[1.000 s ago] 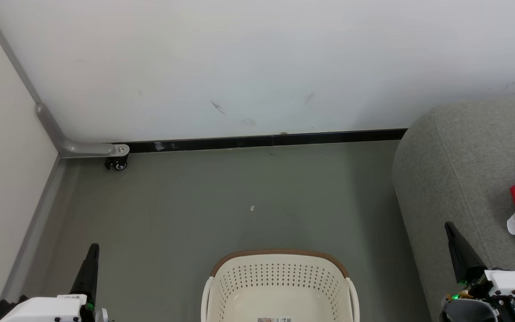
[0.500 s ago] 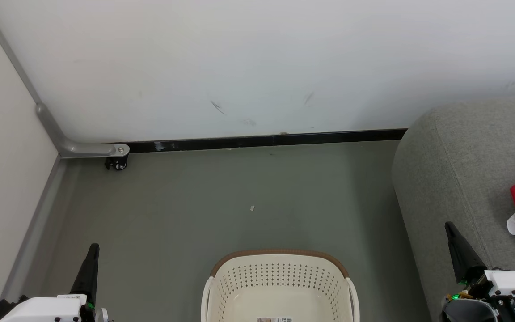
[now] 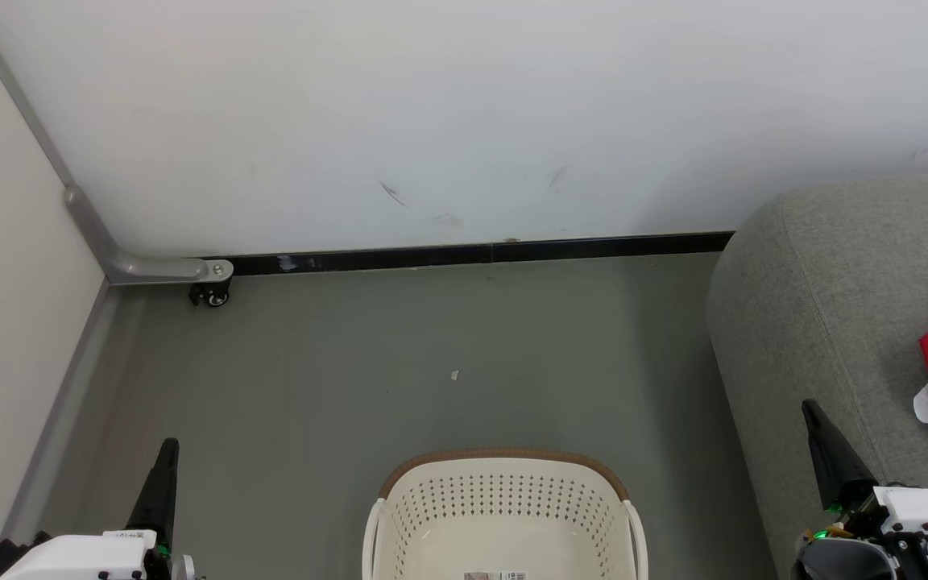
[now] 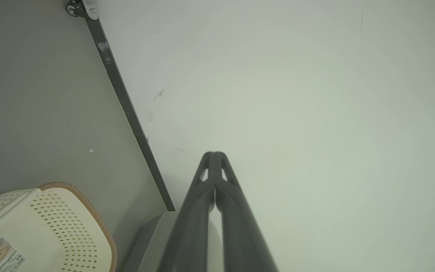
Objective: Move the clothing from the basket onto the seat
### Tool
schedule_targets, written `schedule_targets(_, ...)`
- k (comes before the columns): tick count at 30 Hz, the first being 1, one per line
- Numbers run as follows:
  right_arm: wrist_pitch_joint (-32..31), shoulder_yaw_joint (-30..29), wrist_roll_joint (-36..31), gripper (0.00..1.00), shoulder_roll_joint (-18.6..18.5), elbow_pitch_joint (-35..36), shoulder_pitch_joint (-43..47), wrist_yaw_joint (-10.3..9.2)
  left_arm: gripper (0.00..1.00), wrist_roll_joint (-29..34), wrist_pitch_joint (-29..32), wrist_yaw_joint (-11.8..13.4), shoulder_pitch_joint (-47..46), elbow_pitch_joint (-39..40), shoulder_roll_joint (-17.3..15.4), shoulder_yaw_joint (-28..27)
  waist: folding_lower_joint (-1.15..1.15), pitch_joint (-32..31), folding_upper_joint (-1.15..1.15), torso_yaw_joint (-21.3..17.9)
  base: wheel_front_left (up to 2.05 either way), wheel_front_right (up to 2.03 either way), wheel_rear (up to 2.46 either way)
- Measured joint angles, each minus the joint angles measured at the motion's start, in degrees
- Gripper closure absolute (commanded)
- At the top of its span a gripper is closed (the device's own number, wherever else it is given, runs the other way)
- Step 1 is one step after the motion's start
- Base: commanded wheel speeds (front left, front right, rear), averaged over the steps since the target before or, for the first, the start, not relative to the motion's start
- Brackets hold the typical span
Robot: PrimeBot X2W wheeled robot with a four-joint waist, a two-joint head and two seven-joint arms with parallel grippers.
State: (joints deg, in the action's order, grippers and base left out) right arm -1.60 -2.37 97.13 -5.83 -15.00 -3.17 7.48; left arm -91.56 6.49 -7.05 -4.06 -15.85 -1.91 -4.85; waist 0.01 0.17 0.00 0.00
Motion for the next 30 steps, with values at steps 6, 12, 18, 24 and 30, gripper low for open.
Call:
schedule_targets(6,0.00,-0.05,-0.03,1.00,0.02,0.00,0.00,0.00,1.00,0.00,0.00,0.00,0.00,0.00,0.00,0.00,0.00,0.00,0.00,0.00,0.00,0.00,0.00)
schedule_targets(12,-0.01,-0.09,-0.08,1.00,0.04,-0.01,0.00,0.00,1.00,0.00,0.00,0.00,0.00,0.01,0.00,0.00,0.00,0.00,0.00,0.00,0.00,0.00,0.00)
schedule_targets(18,-0.01,-0.13,-0.11,1.00,0.10,-0.01,0.00,0.00,1.00,0.00,0.00,0.00,0.00,0.01,0.00,0.00,0.00,0.00,0.00,0.00,0.00,0.00,0.00)
schedule_targets(24,-0.16,-0.16,-0.15,1.00,0.15,-0.02,0.00,0.00,1.00,0.00,0.00,0.00,0.00,0.02,0.00,0.00,0.00,0.00,0.00,0.00,0.00,0.00,0.00)
schedule_targets(30,-0.16,-0.23,-0.15,1.00,0.16,-0.02,0.00,0.00,1.00,0.00,0.00,0.00,0.00,0.02,0.00,0.00,0.00,0.00,0.00,0.00,0.00,0.00,0.00)
